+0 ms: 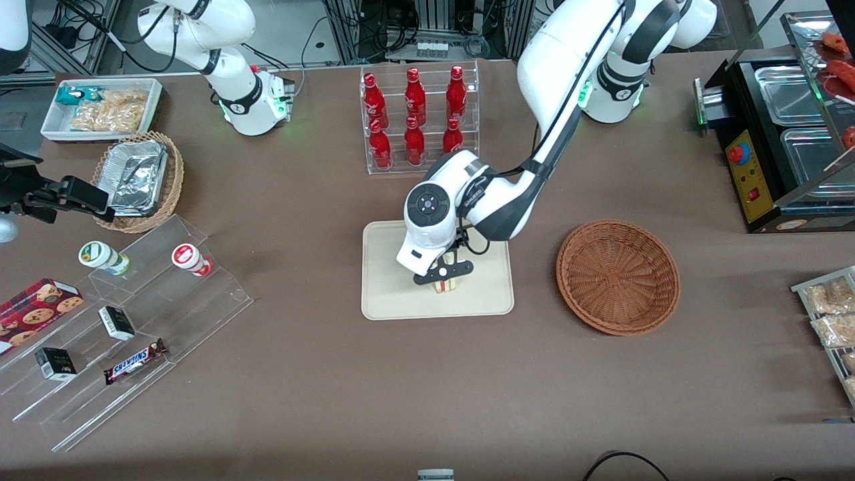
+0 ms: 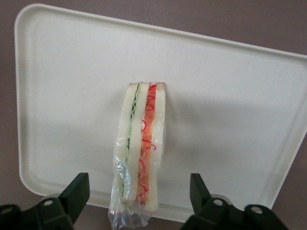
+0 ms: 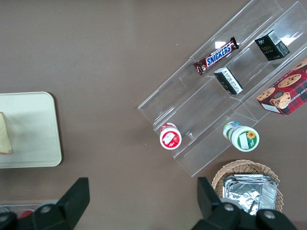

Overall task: Place sandwich from basket to tray
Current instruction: 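Lower the sandwich onto the cream tray and open the left gripper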

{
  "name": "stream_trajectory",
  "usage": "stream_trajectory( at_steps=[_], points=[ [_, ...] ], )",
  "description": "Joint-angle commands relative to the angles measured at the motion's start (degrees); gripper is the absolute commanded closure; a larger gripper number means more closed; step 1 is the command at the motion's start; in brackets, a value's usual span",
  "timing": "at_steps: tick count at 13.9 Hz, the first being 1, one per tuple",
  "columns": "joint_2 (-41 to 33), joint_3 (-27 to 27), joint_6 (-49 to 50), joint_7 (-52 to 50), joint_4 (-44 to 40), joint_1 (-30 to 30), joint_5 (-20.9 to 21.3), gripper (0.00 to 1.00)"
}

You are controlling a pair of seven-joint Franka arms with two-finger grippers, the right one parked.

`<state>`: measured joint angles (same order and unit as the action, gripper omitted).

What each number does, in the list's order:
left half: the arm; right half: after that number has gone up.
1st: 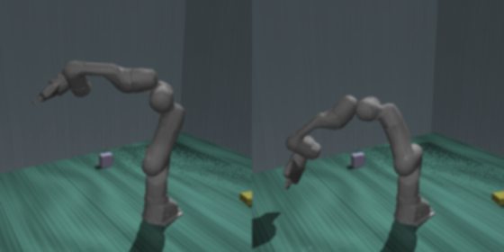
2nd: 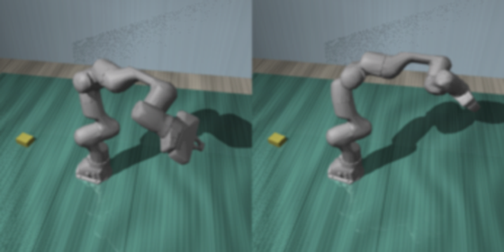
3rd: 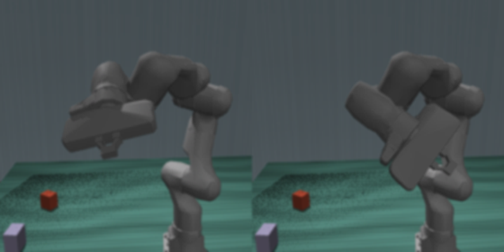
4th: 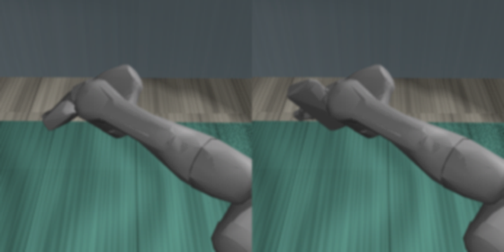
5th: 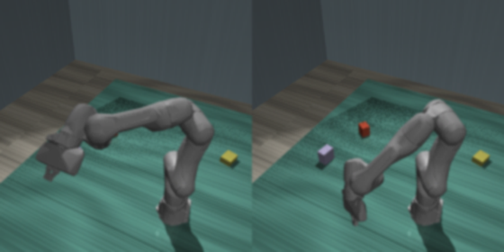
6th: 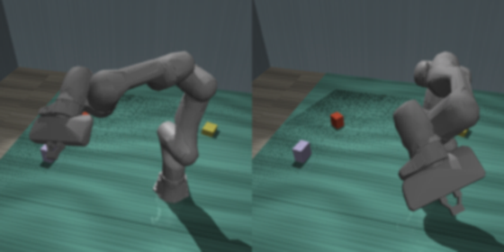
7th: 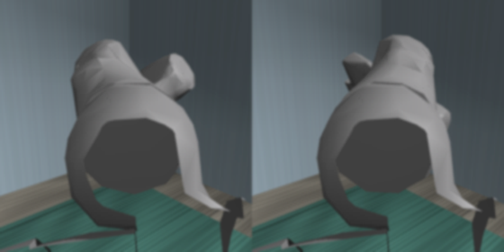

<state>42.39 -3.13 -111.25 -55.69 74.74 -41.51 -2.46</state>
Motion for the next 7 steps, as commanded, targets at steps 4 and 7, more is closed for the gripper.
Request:
stream_trajectory(
  at_steps=[4,7],
  points=[
    [-7.3,6.4,7.8,-0.4,1.8,-0.2,1.0,0.0],
    [-12.7,9.3,7.6,2.2,9.1,1.6,0.9,0.0]
  ],
)
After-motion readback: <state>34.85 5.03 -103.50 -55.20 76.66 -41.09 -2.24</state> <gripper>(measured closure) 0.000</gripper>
